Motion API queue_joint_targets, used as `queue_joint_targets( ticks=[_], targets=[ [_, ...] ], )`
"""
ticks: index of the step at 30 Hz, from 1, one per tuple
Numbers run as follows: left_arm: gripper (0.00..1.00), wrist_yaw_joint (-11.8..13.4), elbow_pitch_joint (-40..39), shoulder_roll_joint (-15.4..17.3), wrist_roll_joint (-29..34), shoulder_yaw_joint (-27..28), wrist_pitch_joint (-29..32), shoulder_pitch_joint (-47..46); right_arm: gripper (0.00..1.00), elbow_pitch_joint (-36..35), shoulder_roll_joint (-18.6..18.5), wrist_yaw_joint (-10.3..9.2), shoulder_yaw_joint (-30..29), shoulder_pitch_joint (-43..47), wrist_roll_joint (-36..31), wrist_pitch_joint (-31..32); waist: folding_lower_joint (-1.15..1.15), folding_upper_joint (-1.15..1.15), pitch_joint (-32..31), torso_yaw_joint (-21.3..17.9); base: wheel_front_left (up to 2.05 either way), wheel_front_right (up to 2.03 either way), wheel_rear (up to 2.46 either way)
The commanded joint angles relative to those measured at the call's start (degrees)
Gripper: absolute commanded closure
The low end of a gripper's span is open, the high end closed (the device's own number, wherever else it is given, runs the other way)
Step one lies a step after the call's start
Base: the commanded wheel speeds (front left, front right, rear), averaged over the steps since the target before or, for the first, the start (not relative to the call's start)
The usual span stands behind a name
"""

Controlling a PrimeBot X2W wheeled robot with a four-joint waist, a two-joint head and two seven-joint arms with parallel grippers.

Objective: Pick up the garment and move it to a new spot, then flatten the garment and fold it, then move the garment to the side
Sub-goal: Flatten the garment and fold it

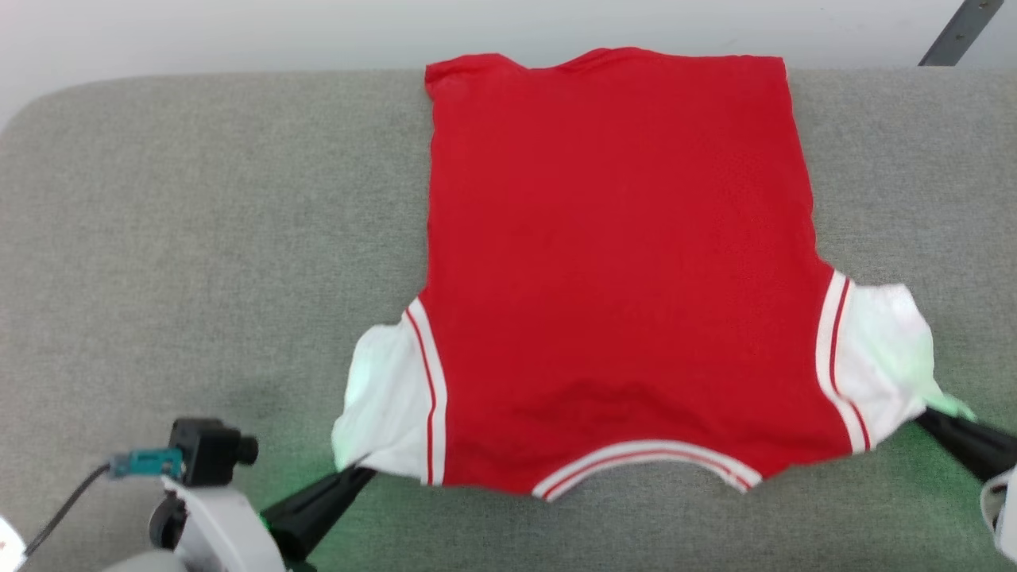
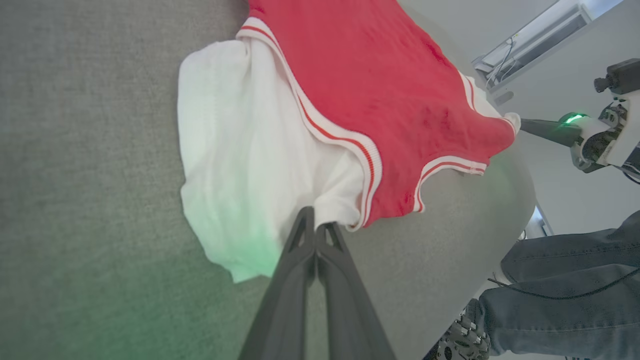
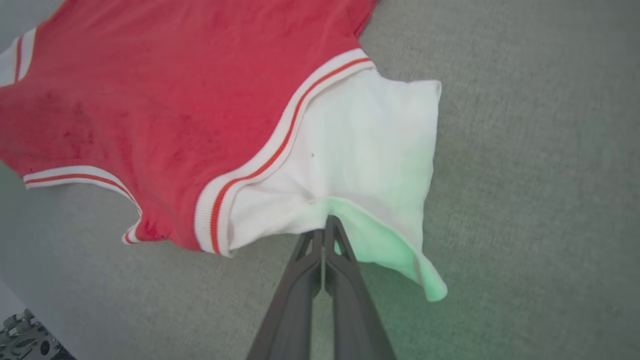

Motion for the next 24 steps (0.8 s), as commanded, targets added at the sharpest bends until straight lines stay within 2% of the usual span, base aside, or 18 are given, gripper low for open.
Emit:
queue_joint_targets(
  ticks=[1, 5, 8, 15, 20, 24],
  targets=[
    [1.00, 0.10, -0.59, 0.75, 0.59, -0.28, -0.18, 1.60, 1.00, -1.20, -0.49, -0.08, -1.45, 2.64, -0.40, 1.01, 0.00, 0.00, 0.03, 0.02, 0.00, 0.00, 0.00],
    [1.00, 0.12, -1.42, 2.10, 0.75, 0.84, -0.14, 4.05, 1.00, -4.49, -0.93, -0.08, -5.69, 9.37, -1.42, 3.88, 0.00, 0.00, 0.30, 0.48, 0.00, 0.00, 0.00],
    [1.00, 0.59, -1.14, 1.56, 1.95, 1.43, -0.14, 5.09, 1.00, -6.76, 0.03, -0.08, -9.01, 13.57, -2.82, 6.06, 0.00, 0.00, 0.66, 0.77, 0.00, 0.00, 0.00],
    [1.00, 0.34, 2.86, -2.76, 3.29, 1.30, 0.04, 5.27, 1.00, -8.90, 6.20, -0.08, -15.31, 17.71, -10.23, 11.56, 0.00, 0.00, 1.60, 0.92, 0.00, 0.00, 0.00],
    [1.00, 0.08, 6.43, -6.64, 3.39, 2.28, -0.05, 4.40, 1.00, -7.71, 11.09, -0.08, -16.59, 17.46, -14.27, 15.24, 0.00, 0.00, 2.18, 1.07, 0.00, 0.00, 0.00],
    [1.00, 0.16, 9.98, -8.81, 5.53, 2.56, -0.08, 4.30, 1.00, -5.67, 13.55, -0.08, -16.16, 17.04, -17.42, 16.41, 0.00, 0.00, 2.29, 1.42, 0.00, 0.00, 0.00]
  ],
)
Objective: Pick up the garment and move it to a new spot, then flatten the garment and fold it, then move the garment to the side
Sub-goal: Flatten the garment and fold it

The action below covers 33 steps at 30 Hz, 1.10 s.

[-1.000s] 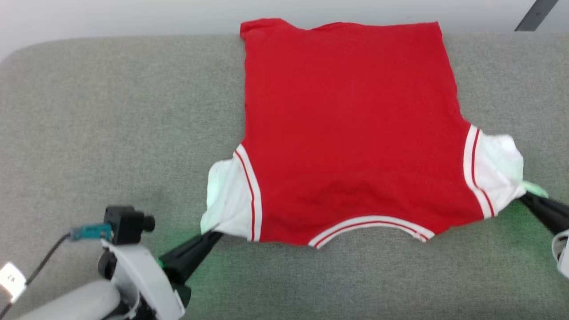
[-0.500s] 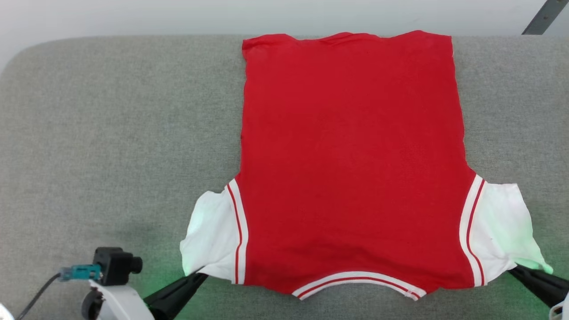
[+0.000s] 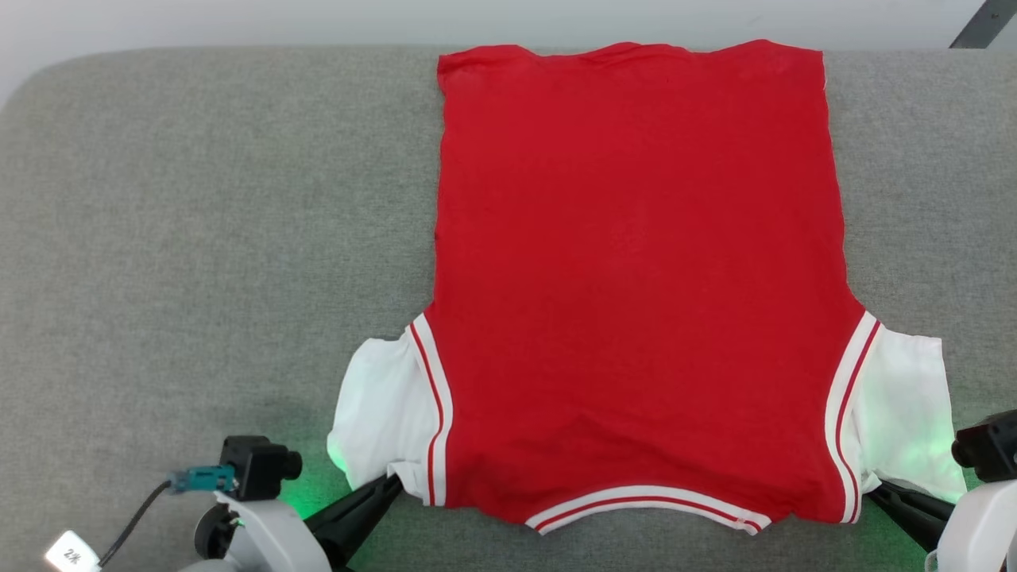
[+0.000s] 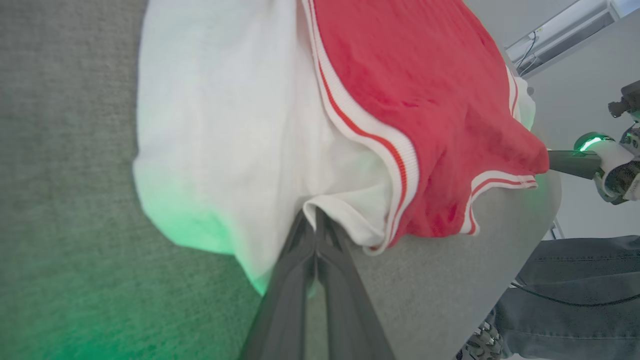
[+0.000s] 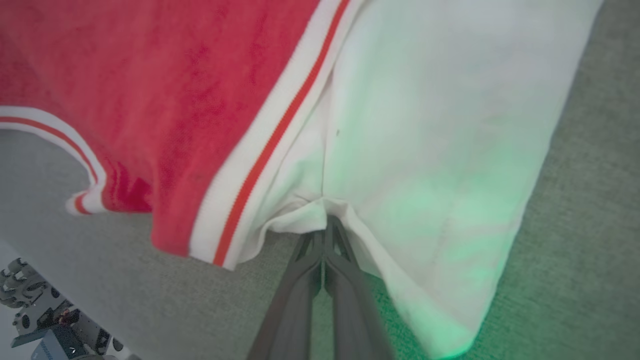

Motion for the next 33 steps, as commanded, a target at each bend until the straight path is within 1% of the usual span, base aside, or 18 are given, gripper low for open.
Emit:
queue_joint_targets(
  ticks=[1, 5, 10, 11, 12, 13, 14, 16, 20, 25, 27, 29, 31, 33],
  targets=[
    [1.00, -0.02, 1.88, -0.93, 1.04, 0.18, 0.06, 0.03, 1.00, 1.50, 1.21, -0.08, 1.08, 0.25, -1.88, 0.63, 0.00, 0.00, -0.02, 0.19, 0.00, 0.00, 0.00],
    [1.00, 0.02, 4.30, -3.22, 2.36, 1.52, 0.05, 1.34, 1.00, 3.10, 2.67, -0.08, 1.45, -0.24, -3.79, 0.23, 0.00, 0.00, -0.34, 0.11, 0.00, 0.00, 0.00],
    [1.00, -0.03, 6.03, -5.08, 3.99, 2.46, 0.11, 2.63, 1.00, 3.66, 3.51, -0.08, 1.84, -0.54, -4.91, -0.31, 0.00, 0.00, -0.60, -0.60, 0.00, 0.00, 0.00],
    [1.00, -0.04, 6.21, -5.33, 4.17, 2.69, 0.10, 2.86, 0.98, 3.51, 3.41, -0.08, 1.90, -0.62, -5.32, -0.45, 0.00, 0.00, -0.60, -0.79, 0.00, 0.00, 0.00],
    [1.00, -0.05, 6.32, -5.52, 4.42, 2.91, 0.10, 2.98, 0.76, 3.18, 3.18, -0.08, 1.84, -0.68, -5.62, -0.72, 0.00, 0.00, -0.58, -0.97, 0.00, 0.00, 0.00],
    [1.00, -0.06, 6.34, -5.64, 4.56, 3.16, 0.10, 3.14, 0.51, 2.78, 2.97, -0.08, 1.71, -0.80, -5.72, -0.64, 0.00, 0.00, -0.55, -1.18, 0.00, 0.00, 0.00],
    [1.00, -0.06, 6.31, -5.70, 4.74, 3.43, 0.11, 3.22, 0.00, 2.09, 2.68, -0.08, 1.62, -0.90, -5.69, -0.68, 0.00, 0.00, -0.50, -1.38, 0.00, 0.00, 0.00],
    [1.00, -0.07, 6.09, -5.77, 5.20, 4.06, 0.21, 3.54, 0.00, 0.14, 1.96, -0.08, 0.85, -0.96, -5.10, -0.76, 0.00, 0.00, -0.36, -1.72, 0.00, 0.00, 0.00],
    [1.00, -0.08, 5.61, -5.83, 6.16, 5.11, 0.21, 3.93, 0.00, -4.37, -0.83, -0.08, -2.35, 0.06, -5.34, -0.30, 0.00, 0.00, 0.18, -1.86, 0.00, 0.00, 0.00],
    [1.00, -0.09, 4.85, -6.16, 7.75, 6.43, 0.21, 3.95, 0.00, -12.00, -3.68, -0.08, -9.48, 3.04, -4.33, 2.77, 0.00, 0.00, 1.23, -1.28, 0.00, 0.00, 0.00],
    [1.00, -0.09, 4.46, -6.35, 8.21, 7.05, 0.21, 4.09, 0.00, -14.79, -3.96, -0.08, -12.82, 2.99, -3.68, 4.68, 0.00, 0.00, 1.70, -1.09, 0.00, 0.00, 0.00],
    [1.00, -0.09, 4.08, -6.59, 8.84, 7.64, 0.21, 3.88, 0.00, -16.91, -3.95, -0.08, -15.33, 1.14, -3.44, 6.64, 0.00, 0.00, 2.31, -0.76, 0.00, 0.00, 0.00],
    [1.00, -0.09, 3.94, -6.78, 9.14, 7.77, 0.21, 3.75, 0.00, -17.43, -3.86, -0.08, -16.14, -0.02, -3.23, 7.73, 0.00, 0.00, 2.61, -0.52, 0.00, 0.00, 0.00],
    [1.00, -0.09, 3.63, -7.27, 9.65, 7.88, 0.22, 3.21, 0.00, -17.51, -3.20, -0.08, -16.74, -3.80, -2.81, 9.91, 0.00, 0.00, 3.33, 0.01, 0.00, 0.00, 0.00]
  ],
)
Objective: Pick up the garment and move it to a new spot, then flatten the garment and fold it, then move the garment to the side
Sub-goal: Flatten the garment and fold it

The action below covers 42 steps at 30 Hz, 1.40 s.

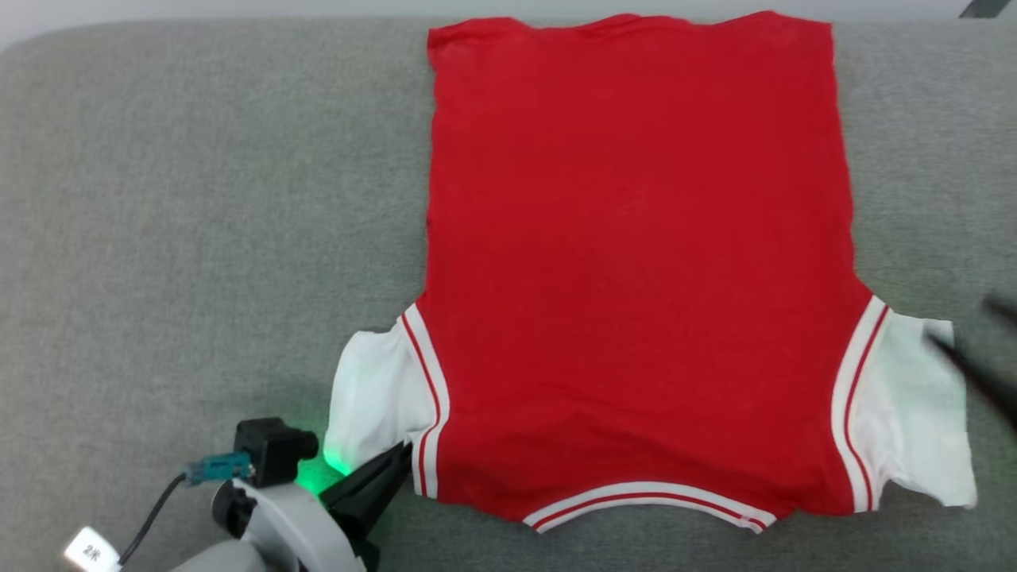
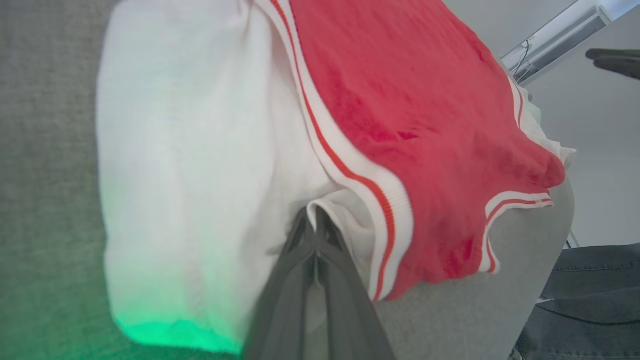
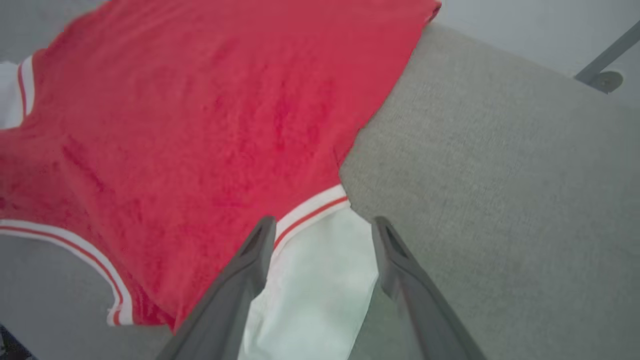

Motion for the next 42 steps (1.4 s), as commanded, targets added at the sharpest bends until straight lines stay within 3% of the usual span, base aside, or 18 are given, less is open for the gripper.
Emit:
queue_joint_targets(
  ticks=[1, 6, 12, 20, 29, 38, 39, 41, 42],
  targets=[
    [1.00, 0.13, 0.46, -1.71, 0.27, -0.58, 0.48, -0.21, 0.00, 0.88, 1.41, -0.08, -0.66, -3.05, 0.55, 0.58, 0.00, 0.00, 1.08, 1.03, 0.00, 0.00, 0.00],
    [1.00, 0.12, 0.01, -3.49, 1.06, -1.41, 0.51, -2.73, 0.00, 9.33, 5.02, -0.08, 2.30, -17.08, -0.79, 4.54, 0.00, 0.00, 3.95, 3.60, 0.00, 0.00, 0.00],
    [1.00, 0.12, -0.61, -5.27, 0.19, -2.17, 0.59, -4.37, 0.00, 26.73, 9.59, -0.08, 6.55, -35.47, -4.53, 7.53, 0.00, 0.00, 7.12, 6.64, 0.00, 0.00, 0.00],
    [1.00, 0.12, -1.79, -7.66, -0.48, -6.75, 0.74, -8.64, 0.00, 47.09, 11.25, -0.08, 8.83, -53.94, -11.10, 11.17, 0.00, 0.00, 11.88, 12.28, 0.00, 0.00, 0.00],
    [1.00, 0.21, -1.22, -9.55, -1.95, -9.63, 1.11, -12.22, 0.00, 62.79, 13.27, -0.08, 7.79, -67.55, -18.08, 18.43, 0.00, 0.00, 16.84, 14.91, 0.00, 0.00, 0.00],
    [1.00, 0.56, -0.29, -9.99, -1.87, -9.92, 1.31, -15.72, 0.00, 71.73, 18.00, -0.05, 5.59, -73.15, -22.47, 23.61, 0.00, 0.00, 19.35, 14.86, 0.00, 0.00, 0.00],
    [1.00, 0.57, -0.19, -10.00, -1.81, -9.78, 1.33, -16.09, 0.37, 72.09, 18.44, -0.04, 5.35, -73.48, -22.65, 23.35, 0.00, 0.00, 19.36, 14.74, 0.00, 0.00, 0.00],
    [1.00, 0.60, -0.08, -9.96, -1.59, -9.16, 1.37, -16.32, 1.00, 72.67, 18.83, -0.03, 4.74, -73.74, -22.54, 22.61, 0.00, 0.00, 19.03, 14.29, 0.00, 0.00, 0.00],
    [1.00, 0.60, -0.12, -9.94, -1.33, -8.81, 1.37, -16.09, 1.00, 72.81, 18.73, -0.04, 4.54, -73.69, -22.51, 22.04, 0.00, 0.00, 18.69, 14.02, 0.00, 0.00, 0.00]
  ],
)
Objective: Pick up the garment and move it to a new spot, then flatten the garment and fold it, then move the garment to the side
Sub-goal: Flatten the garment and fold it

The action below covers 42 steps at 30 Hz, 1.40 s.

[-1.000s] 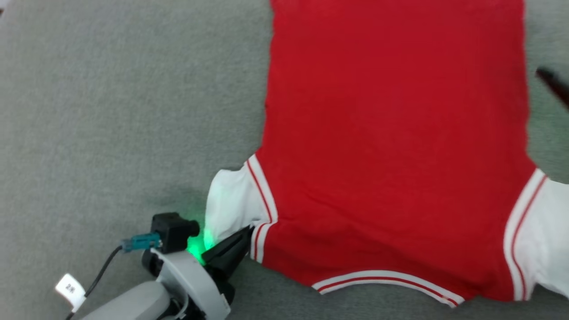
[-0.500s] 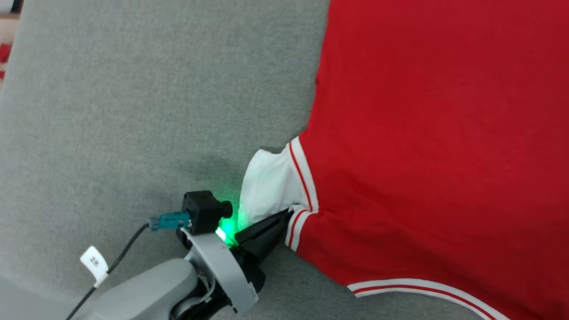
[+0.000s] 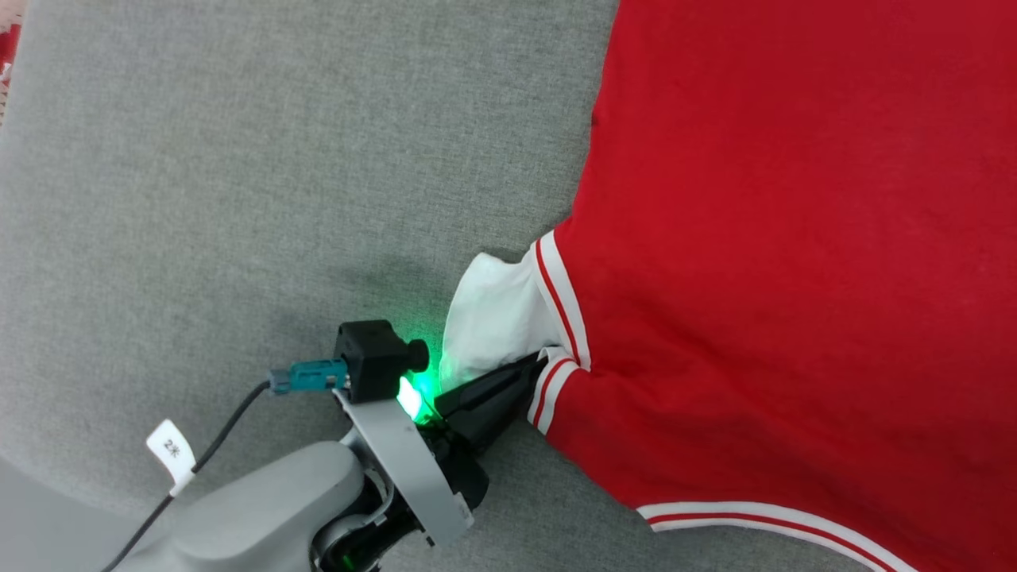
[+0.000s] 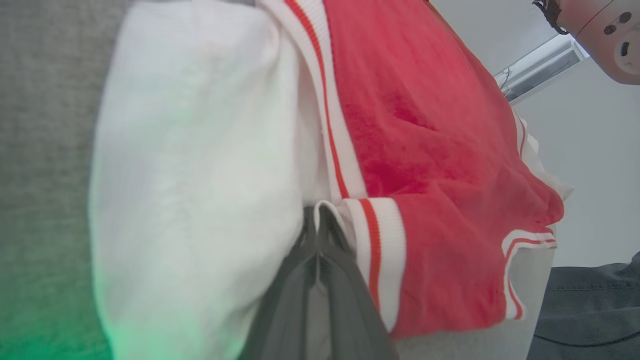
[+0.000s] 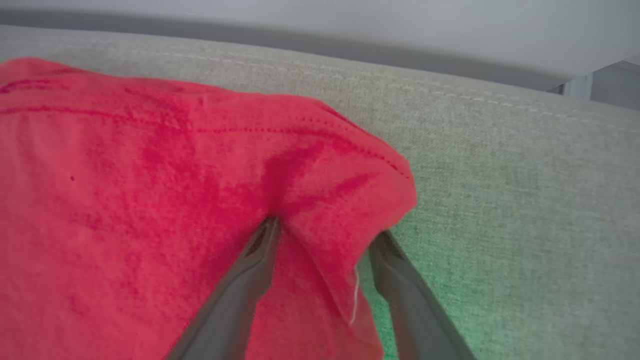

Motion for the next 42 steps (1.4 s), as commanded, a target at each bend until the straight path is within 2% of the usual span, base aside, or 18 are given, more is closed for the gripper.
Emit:
queue_joint_targets(
  ticks=[1, 4, 8, 15, 20, 23, 28, 34, 35, 42],
  targets=[
    [1.00, 1.21, 6.38, -3.53, -0.79, -0.53, 2.47, 0.56, 1.00, 1.75, 1.62, 0.02, 0.23, 3.07, 0.60, -0.30, 0.00, 0.00, -0.96, -0.84, 0.00, 0.00, 0.00],
    [1.00, 1.21, 6.21, -3.34, 0.07, 1.33, 2.45, 1.87, 1.00, 0.24, 0.21, -0.01, 1.34, 4.73, 1.96, -2.02, 0.00, 0.00, -2.98, -1.71, 0.00, 0.00, 0.00],
    [1.00, 1.15, 5.31, -1.91, 1.20, 4.68, 2.14, 4.64, 1.00, -5.24, -1.68, -0.01, 4.98, 10.09, 8.71, -1.54, 0.00, 0.00, -6.81, -3.60, 0.00, 0.00, 0.00],
    [1.00, 0.92, 2.91, 1.73, 2.89, 9.69, 1.52, 10.67, 1.00, -23.77, -11.53, -0.02, 13.07, 27.45, 23.63, 3.40, 0.00, 0.00, -14.05, -7.36, 0.00, 0.00, 0.00],
    [1.00, 0.74, 1.42, 3.10, 3.64, 11.94, 1.39, 13.95, 1.00, -37.69, -18.23, -0.02, 12.40, 42.36, 31.04, 3.01, 0.00, 0.00, -17.78, -9.79, 0.00, 0.00, 0.00],
    [1.00, 0.74, 1.18, 3.80, 4.09, 13.14, 1.38, 15.15, 1.00, -44.29, -20.09, -0.01, 10.30, 51.99, 33.31, 1.59, 0.00, 0.00, -19.25, -10.92, 0.00, 0.00, 0.00],
    [1.00, 0.74, 1.42, 4.24, 4.79, 14.31, 1.38, 16.51, 1.00, -52.41, -18.86, -0.02, 5.89, 67.21, 32.88, -0.83, 0.00, 0.00, -20.74, -12.74, 0.00, 0.00, 0.00],
    [1.00, 0.74, 1.56, 3.98, 5.08, 15.07, 1.38, 17.27, 1.00, -59.90, -12.40, -0.01, 2.59, 82.13, 30.46, -2.40, 0.00, 0.00, -21.53, -14.00, 0.00, 0.00, 0.00],
    [1.00, 0.74, 1.56, 3.98, 5.08, 15.07, 1.38, 17.27, 1.00, -59.90, -12.40, -0.01, 2.59, 82.13, 30.46, -2.40, 0.00, 0.00, -21.53, -14.00, 0.00, 0.00, 0.00],
    [1.00, 0.74, 1.93, 4.11, 5.61, 15.45, 1.38, 17.11, 1.00, -64.06, -6.10, -0.01, 2.18, 89.71, 25.95, -2.59, 0.00, 0.00, -21.61, -14.87, 0.00, 0.00, 0.00]
  ],
)
